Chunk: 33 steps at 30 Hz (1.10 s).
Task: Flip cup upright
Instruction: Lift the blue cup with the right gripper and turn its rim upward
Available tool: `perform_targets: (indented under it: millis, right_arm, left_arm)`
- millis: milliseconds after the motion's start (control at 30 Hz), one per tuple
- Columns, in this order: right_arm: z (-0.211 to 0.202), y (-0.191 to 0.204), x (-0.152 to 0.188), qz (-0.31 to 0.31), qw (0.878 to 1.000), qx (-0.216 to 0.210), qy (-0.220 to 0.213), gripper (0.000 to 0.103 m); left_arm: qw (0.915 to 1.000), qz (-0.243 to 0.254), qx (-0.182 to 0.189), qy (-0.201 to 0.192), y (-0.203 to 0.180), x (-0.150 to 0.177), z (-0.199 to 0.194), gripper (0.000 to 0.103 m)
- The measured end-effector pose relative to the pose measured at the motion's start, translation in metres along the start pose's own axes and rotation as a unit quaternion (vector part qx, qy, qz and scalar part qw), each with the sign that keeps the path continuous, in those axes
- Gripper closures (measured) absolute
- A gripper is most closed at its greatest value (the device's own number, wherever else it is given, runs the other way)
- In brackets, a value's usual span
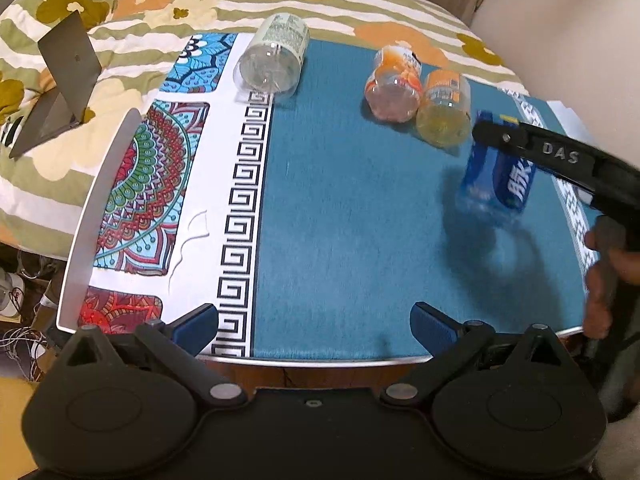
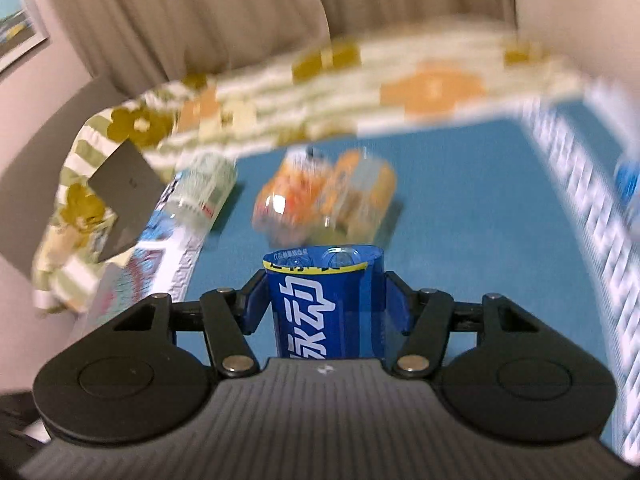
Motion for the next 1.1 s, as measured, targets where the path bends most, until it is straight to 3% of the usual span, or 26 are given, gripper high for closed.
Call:
perform_targets:
  millis: [67, 200, 367, 800, 1100]
  right_arm:
    - [0.002, 0.002, 0.01, -0.009, 0.999, 0.003, -0.039, 0.028]
    - [0.008, 0.003, 0.028, -0.027, 0.996, 0.02, -0.078, 0.028]
    - [0.003, 0.007, 0.037, -0.054, 0.994, 0.02, -0.088, 0.027]
    - [-0.007, 0.011, 0.048, -0.069, 0.997, 0.018, -0.007, 0.03]
    - [0.0, 0.029, 0.043, -0.126, 0.989, 0.056, 0.052, 0.03]
  left_arm:
    - [1.0, 0.005, -0.003, 0.004, 0.0, 0.003, 0.004, 0.0]
    - [0.9998, 0.011, -0.009, 0.011, -0.001, 0.008, 0.009, 0.0]
    - [0.9998, 0.01, -0.009, 0.011, -0.003, 0.01, 0.011, 0.0]
    - [1.0, 0.007, -0.001, 0.004, -0.014, 0.007, 0.003, 0.0]
    - [1.0, 0.004, 0.002, 0.002, -0.017, 0.007, 0.0, 0.0]
Point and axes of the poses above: each gripper's, at about its wrist camera, not at the fingertips, and z roughly the way its jaws point, y to its left, x to its underside, the point moved 5 cm from there along z, roughly the way its jaws point, and after that the axes turned 6 degrees about y, right-handed, at the moved point
